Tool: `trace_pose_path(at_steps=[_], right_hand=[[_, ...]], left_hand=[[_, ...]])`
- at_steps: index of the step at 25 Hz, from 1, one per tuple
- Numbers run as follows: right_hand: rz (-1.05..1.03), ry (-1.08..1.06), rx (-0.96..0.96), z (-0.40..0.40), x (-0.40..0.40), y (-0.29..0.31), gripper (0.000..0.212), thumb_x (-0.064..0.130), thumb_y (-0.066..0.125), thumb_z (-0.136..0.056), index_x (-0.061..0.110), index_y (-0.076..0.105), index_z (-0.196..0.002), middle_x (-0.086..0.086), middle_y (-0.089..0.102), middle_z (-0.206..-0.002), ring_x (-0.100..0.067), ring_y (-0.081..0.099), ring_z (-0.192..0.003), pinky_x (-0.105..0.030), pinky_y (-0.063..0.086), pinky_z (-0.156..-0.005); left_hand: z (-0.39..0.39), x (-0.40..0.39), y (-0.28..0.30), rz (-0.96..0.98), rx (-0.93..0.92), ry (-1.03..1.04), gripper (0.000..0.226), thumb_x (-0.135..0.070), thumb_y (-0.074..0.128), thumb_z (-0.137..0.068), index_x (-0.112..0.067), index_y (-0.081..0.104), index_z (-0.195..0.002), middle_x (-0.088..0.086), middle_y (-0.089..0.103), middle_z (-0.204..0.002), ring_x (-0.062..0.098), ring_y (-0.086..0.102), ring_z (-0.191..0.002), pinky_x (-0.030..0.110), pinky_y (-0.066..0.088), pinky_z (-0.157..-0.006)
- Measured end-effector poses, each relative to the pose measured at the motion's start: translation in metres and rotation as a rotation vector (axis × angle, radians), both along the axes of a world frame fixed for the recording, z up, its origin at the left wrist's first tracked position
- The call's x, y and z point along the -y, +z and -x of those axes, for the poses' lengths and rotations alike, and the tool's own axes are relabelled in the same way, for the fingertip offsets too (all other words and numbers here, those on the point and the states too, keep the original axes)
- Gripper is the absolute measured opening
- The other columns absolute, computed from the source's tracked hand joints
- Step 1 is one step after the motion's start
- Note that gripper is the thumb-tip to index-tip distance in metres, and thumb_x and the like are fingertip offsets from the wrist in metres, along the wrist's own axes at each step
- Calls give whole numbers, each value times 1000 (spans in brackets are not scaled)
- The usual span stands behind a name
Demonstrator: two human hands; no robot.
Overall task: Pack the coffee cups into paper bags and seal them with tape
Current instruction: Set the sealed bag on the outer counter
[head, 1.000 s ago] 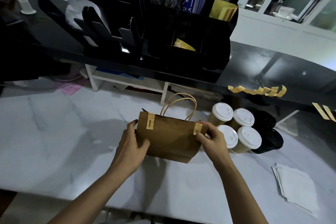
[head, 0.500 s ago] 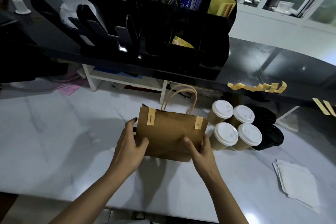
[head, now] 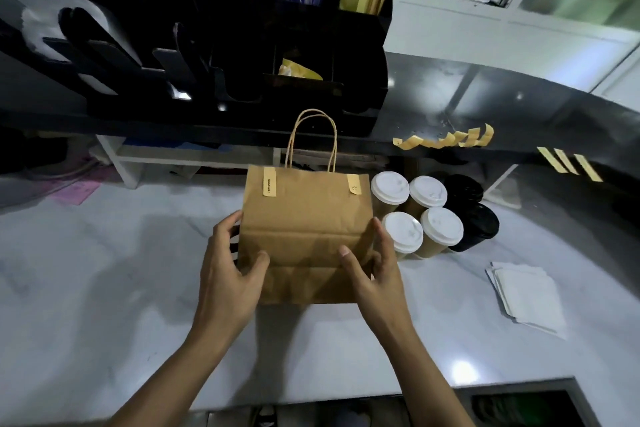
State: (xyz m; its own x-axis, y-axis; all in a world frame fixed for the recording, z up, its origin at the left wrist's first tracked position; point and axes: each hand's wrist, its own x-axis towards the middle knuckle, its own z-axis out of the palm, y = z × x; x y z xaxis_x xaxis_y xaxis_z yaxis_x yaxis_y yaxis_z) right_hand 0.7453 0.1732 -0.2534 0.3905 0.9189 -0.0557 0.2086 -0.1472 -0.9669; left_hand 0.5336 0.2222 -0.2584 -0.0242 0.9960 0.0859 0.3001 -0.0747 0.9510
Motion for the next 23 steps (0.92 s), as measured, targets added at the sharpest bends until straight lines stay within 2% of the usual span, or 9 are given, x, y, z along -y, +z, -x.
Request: trace_pose_path(at_steps=[3, 6, 9, 13, 16, 21, 23], right_hand=[[-16, -54, -13, -9, 12, 9, 72, 53, 72, -87, 60, 30, -146, 8, 54, -147, -12, 52, -134, -40, 49, -108], [-28, -114, -14, -22, 30, 20, 73, 58, 71, -85, 63, 28, -144, 1, 58, -142, -15, 54, -132, -40, 50, -106], [-44, -173, -30, -40, 50, 32, 71, 55, 70, -87, 63, 29, -144, 6, 62, -136, -11, 58, -126, -37, 52, -102], [-26, -275, -68, -67, 89, 45, 71, 55, 66, -87, 62, 26, -144, 15, 65, -124, -3, 62, -116, -18, 52, -82], [-17, -372, -85, -92, 129, 50, 71, 57, 65, -87, 63, 24, -144, 22, 60, -123, -1, 61, -114, -12, 50, -75], [-52, -515, -122, -126, 208, 54, 69, 55, 67, -86, 62, 29, -143, 22, 60, -121, -2, 62, -113, -20, 55, -84], [-63, -558, -130, -135, 239, 55, 69, 56, 68, -84, 63, 31, -142, 21, 60, -122, -2, 62, -114, -30, 57, -93]], left_hand=[[-11, 2, 10, -31, 16, -41, 67, -16, 70, -89, -40, 36, -141, -10, 47, -136, 14, 50, -121, 36, 53, -92], [-30, 5, 21, -54, 25, -106, 68, -18, 70, -89, -43, 36, -142, -10, 46, -137, 15, 49, -123, 46, 54, -94], [-54, 13, 29, -76, 24, -160, 68, -18, 70, -89, -43, 36, -142, -10, 46, -138, 14, 50, -123, 47, 54, -94], [-94, 34, 42, -110, 30, -251, 67, -16, 69, -90, -44, 36, -141, -13, 45, -136, 8, 49, -118, 40, 54, -91], [-128, 60, 47, -96, 19, -340, 67, -17, 69, -90, -44, 35, -141, -14, 44, -137, 7, 49, -119, 40, 53, -93], [-178, 119, 53, -85, 2, -478, 66, -13, 68, -90, -40, 37, -142, -14, 46, -137, 10, 50, -121, 42, 53, -95], [-192, 144, 55, -76, 6, -524, 67, -12, 68, -90, -41, 38, -142, -13, 48, -137, 11, 52, -120, 41, 53, -95]])
